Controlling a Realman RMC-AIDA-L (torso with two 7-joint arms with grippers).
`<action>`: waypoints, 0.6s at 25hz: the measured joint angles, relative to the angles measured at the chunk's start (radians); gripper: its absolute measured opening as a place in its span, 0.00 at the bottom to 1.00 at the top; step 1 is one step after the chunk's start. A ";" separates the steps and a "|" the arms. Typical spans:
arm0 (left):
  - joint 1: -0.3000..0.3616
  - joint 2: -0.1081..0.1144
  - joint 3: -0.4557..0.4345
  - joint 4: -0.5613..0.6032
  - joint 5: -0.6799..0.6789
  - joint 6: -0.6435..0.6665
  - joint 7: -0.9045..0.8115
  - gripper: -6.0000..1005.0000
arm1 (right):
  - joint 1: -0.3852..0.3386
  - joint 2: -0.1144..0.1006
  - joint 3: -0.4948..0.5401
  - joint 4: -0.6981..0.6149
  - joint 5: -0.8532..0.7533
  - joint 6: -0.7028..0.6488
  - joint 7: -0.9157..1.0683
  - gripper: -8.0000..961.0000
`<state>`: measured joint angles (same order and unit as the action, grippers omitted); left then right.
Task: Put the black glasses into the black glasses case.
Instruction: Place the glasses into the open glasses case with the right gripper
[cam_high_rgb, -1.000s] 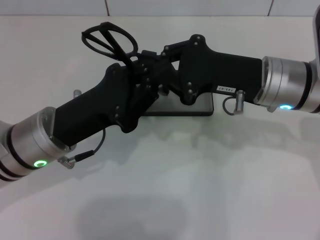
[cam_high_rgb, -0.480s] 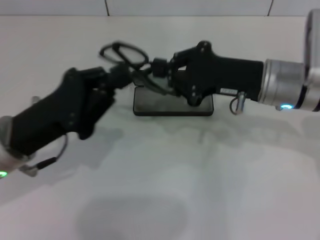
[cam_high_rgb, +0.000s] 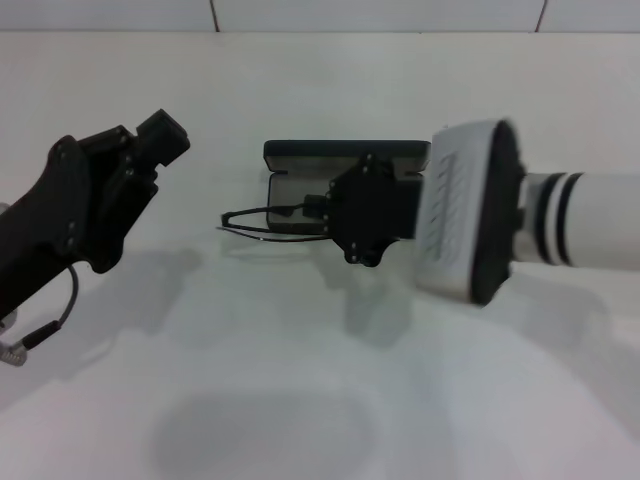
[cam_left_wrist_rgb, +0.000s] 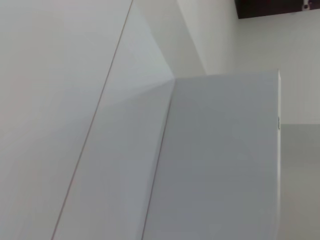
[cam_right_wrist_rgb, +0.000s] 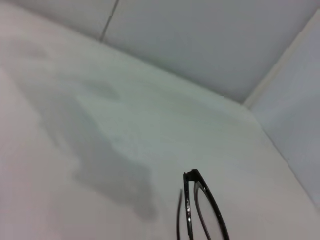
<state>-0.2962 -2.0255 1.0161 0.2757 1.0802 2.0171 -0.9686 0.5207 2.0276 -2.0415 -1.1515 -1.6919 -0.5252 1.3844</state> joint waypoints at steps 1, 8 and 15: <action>0.001 0.000 -0.006 0.000 0.000 0.000 -0.001 0.04 | 0.000 0.000 -0.018 -0.005 -0.029 0.026 0.018 0.04; 0.006 0.000 -0.017 -0.004 -0.001 0.000 -0.003 0.05 | -0.003 0.000 -0.074 0.004 -0.113 0.182 0.059 0.04; 0.005 -0.003 -0.018 -0.007 -0.001 0.000 -0.002 0.04 | -0.016 0.000 -0.090 0.028 -0.119 0.250 0.057 0.04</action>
<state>-0.2911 -2.0282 0.9985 0.2686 1.0795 2.0171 -0.9710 0.5043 2.0278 -2.1312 -1.1237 -1.8113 -0.2757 1.4419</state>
